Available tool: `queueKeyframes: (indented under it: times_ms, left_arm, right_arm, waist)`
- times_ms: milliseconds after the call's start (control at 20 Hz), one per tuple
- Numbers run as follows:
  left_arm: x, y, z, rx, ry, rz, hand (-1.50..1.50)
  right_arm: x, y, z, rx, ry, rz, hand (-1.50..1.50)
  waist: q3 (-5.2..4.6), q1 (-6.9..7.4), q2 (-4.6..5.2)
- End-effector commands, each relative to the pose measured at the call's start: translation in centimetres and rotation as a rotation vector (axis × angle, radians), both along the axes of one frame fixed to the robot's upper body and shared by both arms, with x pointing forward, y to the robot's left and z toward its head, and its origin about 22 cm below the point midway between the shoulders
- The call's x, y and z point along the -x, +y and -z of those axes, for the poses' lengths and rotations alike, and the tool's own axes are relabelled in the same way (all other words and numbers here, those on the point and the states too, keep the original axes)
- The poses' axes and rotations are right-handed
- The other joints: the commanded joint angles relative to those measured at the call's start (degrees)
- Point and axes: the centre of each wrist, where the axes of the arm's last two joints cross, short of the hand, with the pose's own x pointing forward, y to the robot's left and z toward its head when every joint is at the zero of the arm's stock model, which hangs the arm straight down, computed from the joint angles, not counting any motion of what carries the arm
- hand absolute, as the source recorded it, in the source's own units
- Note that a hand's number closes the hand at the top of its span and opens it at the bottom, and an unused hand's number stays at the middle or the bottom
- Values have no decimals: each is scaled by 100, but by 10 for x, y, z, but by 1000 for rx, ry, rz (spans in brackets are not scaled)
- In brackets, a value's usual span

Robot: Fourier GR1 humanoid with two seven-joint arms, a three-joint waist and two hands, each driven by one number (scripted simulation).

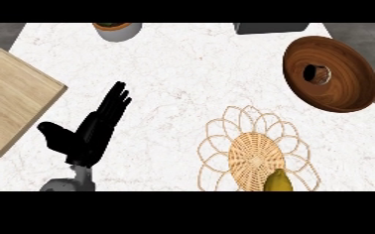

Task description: Pick the cupcake from the placemat and place it in the bowl

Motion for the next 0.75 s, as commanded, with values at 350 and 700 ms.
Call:
queueKeyframes:
  times_ms: [350, 700]
  left_arm:
    - [4, 15, -6, -25, -10, -60, 0]
    - [1, 5, -7, 7, -7, -20, 0]
  right_arm:
    - [214, -10, 49, 46, -25, -94, 150]
    - [336, 37, 73, -31, 115, -152, 150]
  waist:
    - [-2, -340, -9]
    - [21, -184, 45]
